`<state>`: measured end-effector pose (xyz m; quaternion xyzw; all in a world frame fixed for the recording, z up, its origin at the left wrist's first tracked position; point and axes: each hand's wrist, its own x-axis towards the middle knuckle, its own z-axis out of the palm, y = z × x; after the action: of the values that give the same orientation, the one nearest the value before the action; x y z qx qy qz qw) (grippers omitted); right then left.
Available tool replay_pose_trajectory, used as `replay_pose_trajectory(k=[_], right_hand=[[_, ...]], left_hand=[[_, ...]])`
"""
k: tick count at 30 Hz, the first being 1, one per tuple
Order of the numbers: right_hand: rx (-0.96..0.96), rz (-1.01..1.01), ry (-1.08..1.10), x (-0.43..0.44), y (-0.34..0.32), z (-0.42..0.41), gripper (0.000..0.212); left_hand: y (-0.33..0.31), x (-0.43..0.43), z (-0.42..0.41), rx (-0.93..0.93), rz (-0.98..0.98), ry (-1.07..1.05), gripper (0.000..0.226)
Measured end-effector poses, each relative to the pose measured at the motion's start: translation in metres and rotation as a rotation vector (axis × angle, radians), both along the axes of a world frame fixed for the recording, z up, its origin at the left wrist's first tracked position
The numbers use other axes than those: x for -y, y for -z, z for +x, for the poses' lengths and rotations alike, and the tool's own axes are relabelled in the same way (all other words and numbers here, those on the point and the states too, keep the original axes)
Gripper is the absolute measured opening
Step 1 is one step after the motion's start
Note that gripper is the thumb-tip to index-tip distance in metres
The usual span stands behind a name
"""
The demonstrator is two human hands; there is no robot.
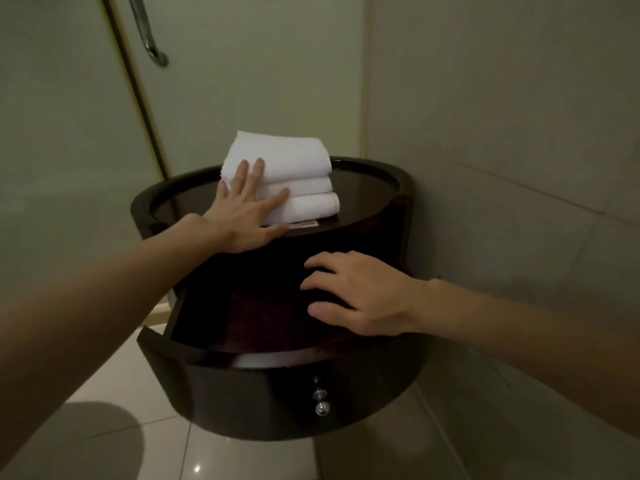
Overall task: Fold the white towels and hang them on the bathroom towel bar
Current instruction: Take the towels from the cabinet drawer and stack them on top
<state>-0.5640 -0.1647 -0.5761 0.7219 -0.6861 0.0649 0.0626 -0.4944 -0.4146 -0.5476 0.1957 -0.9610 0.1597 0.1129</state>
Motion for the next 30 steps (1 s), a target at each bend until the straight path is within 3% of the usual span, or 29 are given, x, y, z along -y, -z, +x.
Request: replay_pose_trajectory(k=[4, 12, 30], right_hand=[[-0.072, 0.012, -0.154, -0.0072, -0.0043, 0.0084, 0.054], [-0.166, 0.001, -0.26, -0.0054, -0.0046, 0.0088, 0.057], [-0.201, -0.037, -0.285, 0.0021, -0.0032, 0.0041, 0.057]], left_hand=[[0.003, -0.0012, -0.0008, -0.008, -0.021, 0.0, 0.072], [0.0043, -0.0025, 0.0, -0.033, -0.018, 0.007, 0.072], [0.004, -0.0056, 0.0024, -0.023, -0.017, 0.015, 0.072]])
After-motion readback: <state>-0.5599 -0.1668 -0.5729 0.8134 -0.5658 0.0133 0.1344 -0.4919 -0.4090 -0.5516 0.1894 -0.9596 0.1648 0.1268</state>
